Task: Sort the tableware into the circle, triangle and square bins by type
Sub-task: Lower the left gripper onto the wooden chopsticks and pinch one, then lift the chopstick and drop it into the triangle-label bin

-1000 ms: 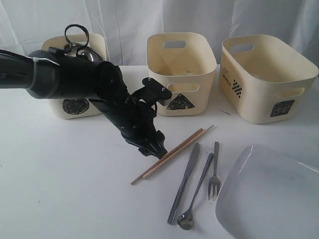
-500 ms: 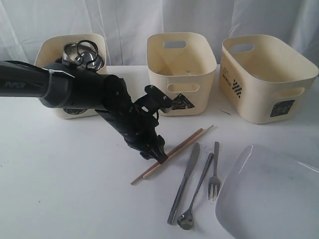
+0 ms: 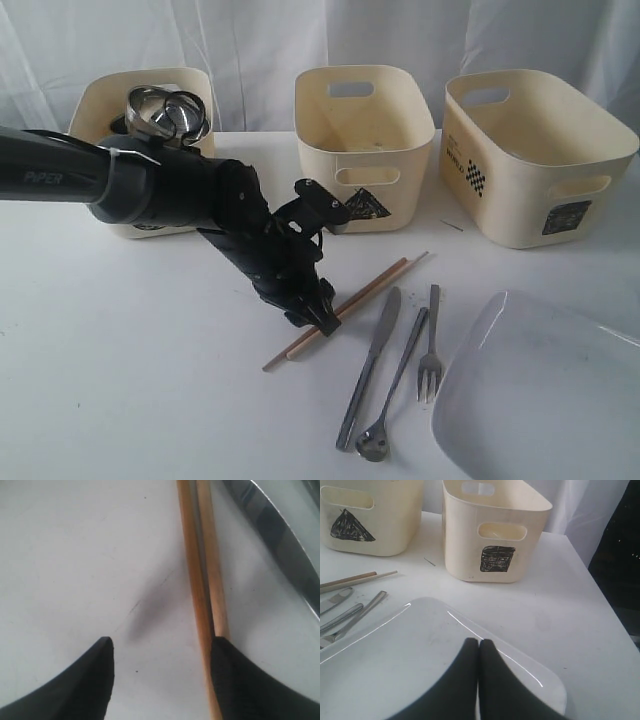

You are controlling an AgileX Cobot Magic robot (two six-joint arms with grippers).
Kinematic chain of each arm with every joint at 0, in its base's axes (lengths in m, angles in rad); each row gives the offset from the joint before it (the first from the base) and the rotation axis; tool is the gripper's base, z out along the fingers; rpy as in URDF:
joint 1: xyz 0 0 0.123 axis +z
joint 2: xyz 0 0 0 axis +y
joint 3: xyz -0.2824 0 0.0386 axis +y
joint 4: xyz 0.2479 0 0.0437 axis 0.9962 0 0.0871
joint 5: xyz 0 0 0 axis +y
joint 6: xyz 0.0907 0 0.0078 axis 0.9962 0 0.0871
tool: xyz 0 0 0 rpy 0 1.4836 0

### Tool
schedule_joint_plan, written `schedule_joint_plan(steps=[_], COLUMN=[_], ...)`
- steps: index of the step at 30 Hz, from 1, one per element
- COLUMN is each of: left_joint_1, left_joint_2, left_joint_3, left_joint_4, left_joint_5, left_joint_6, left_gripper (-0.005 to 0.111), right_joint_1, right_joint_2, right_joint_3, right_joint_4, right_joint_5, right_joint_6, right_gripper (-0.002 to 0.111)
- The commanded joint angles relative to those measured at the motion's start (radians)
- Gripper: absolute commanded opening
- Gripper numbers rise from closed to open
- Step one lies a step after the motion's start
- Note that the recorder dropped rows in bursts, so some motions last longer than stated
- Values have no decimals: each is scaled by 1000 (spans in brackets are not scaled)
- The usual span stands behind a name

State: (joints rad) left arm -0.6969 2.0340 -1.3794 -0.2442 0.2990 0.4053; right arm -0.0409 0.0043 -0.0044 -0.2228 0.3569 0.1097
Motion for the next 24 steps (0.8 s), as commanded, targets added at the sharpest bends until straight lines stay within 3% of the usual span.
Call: schedule_joint_plan(steps=[1, 17, 21, 24], left_joint_1=[-5, -5, -5, -5], left_joint_2=[3, 32, 32, 32], left_joint_3=[5, 5, 5, 5], left_joint_4=[-18, -21, -26, -26], left_joint_5=[1, 0, 21, 33], left_joint_6=[2, 2, 2, 2], left_gripper=[60, 59, 44, 23], right_joint_1=[-1, -1, -1, -1], right_joint_2=[-4, -4, -4, -4], right_joint_3=[4, 4, 4, 4], right_joint_4=[-3, -3, -3, -3], right_joint_5=[-5, -5, -5, -5], right_joint_6=[0, 0, 0, 0], right_gripper=[0, 0, 0, 0])
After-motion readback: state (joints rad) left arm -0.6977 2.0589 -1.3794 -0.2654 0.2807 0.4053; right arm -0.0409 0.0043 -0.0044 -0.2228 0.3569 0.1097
